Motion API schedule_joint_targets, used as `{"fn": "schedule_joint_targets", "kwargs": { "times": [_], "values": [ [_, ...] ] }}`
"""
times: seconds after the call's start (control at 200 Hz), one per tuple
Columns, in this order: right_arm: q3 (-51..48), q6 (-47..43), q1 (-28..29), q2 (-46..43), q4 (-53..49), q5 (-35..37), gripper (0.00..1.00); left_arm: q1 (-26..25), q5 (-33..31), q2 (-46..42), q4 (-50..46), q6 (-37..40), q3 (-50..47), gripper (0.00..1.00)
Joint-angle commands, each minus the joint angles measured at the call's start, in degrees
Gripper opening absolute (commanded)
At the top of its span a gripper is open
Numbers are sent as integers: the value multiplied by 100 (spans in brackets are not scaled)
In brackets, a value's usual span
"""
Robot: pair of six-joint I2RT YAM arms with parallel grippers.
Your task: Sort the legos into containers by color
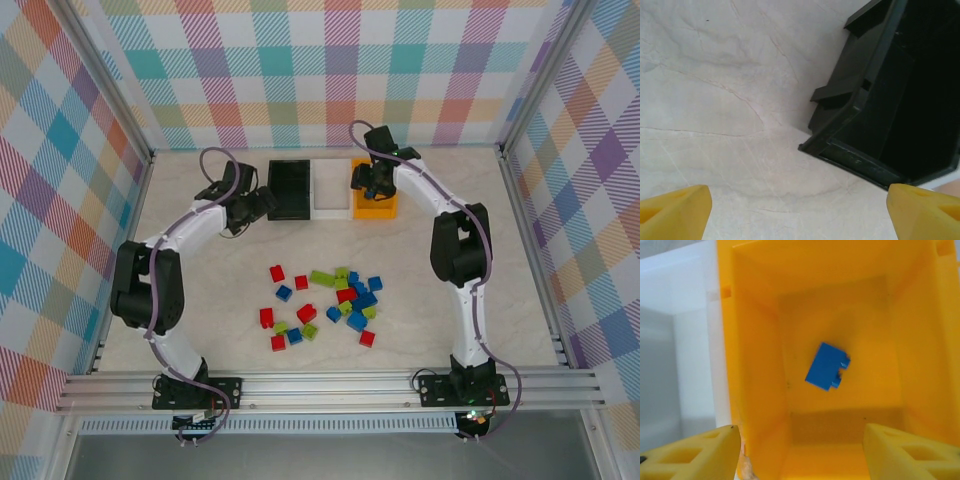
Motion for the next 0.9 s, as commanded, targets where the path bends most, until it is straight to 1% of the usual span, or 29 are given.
{"fn": "schedule_joint_targets", "kwargs": {
  "times": [0.0,0.05,0.19,0.285,0.36,0.45,0.55,0.72,0.895],
  "values": [
    [13,-200,65,-299,143,-235,68,9,313,-582,113,10,-250,91],
    [278,-178,81,-150,-9,-220,67,4,352,-795,84,11,-408,91],
    [1034,-129,83,423,-433,-91,60,-22,409,-1484,73,-83,-1019,92],
    [1346,-164,83,700,-408,-302,58,-111,478,-1921,213,-218,-1460,93],
    [1632,-149,98,915,-520,-414,56,-203,450,-2170,139,-215,-1632,93],
    [1856,-139,126,1111,-614,-443,55,-277,386,-2341,-7,-144,-1738,93],
    [2133,-117,162,1346,-797,-382,52,-294,411,-2482,-96,-133,-1840,94],
    [2547,-54,280,1673,-1070,-279,42,-304,362,-2764,-96,-143,-1969,94],
    [2604,52,411,1749,-1307,-14,30,-304,364,-2874,-216,-119,-1936,95]
  ]
}}
